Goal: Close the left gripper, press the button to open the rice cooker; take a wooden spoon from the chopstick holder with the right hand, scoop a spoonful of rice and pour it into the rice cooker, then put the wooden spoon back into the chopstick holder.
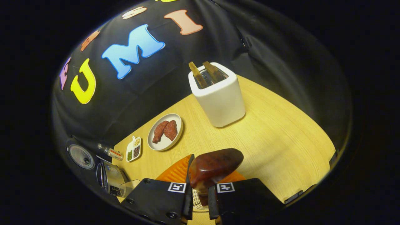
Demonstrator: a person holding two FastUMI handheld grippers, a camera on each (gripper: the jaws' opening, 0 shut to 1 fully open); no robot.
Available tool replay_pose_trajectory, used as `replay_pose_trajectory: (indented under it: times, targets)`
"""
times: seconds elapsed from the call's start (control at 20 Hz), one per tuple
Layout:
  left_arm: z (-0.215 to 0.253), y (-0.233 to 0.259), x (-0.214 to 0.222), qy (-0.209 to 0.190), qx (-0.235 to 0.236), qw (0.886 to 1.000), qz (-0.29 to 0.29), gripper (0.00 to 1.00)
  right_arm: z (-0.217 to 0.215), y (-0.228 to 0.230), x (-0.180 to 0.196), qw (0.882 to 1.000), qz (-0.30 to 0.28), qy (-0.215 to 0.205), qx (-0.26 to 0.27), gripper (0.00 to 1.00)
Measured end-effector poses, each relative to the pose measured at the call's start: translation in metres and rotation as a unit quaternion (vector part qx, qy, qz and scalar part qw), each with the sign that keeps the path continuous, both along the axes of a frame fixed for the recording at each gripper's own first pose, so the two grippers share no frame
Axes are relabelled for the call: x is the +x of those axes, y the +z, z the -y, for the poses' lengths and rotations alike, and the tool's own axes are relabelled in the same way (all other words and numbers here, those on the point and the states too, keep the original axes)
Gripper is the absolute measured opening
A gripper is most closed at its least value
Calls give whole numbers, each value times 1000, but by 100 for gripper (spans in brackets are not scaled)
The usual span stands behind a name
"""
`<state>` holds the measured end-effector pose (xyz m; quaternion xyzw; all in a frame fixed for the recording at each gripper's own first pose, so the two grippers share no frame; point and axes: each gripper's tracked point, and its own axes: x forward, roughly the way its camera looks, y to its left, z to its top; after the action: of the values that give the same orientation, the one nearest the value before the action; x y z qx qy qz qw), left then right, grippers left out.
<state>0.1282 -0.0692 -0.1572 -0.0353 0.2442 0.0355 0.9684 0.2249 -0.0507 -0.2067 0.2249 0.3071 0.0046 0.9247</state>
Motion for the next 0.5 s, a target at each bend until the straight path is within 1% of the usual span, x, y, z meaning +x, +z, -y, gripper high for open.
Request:
replay_pose_trajectory:
  times: [0.15, 0.2, 0.25, 0.35, 0.45, 0.5]
  targets:
    - [-13, 4, 9, -25, 3, 1000, 6, 95, 3, 40, -11, 999, 42, -21, -18, 22]
    - [-19, 6, 12, -31, -1, 999, 11, 95, 6, 51, -14, 998, 54, -31, -26, 18]
    - [-23, 7, 14, -38, -6, 999, 14, 95, 12, 62, -17, 996, 64, -44, -36, 21]
    - [-35, 10, 18, -50, -16, 998, 23, 94, 22, 80, -25, 993, 82, -70, -52, 21]
    - [-36, 10, 19, -85, -29, 996, 27, 95, 28, 96, -39, 989, 94, -97, -60, 21]
    - [-38, 12, 19, -103, -28, 994, 31, 95, 30, 102, -46, 987, 98, -108, -61, 21]
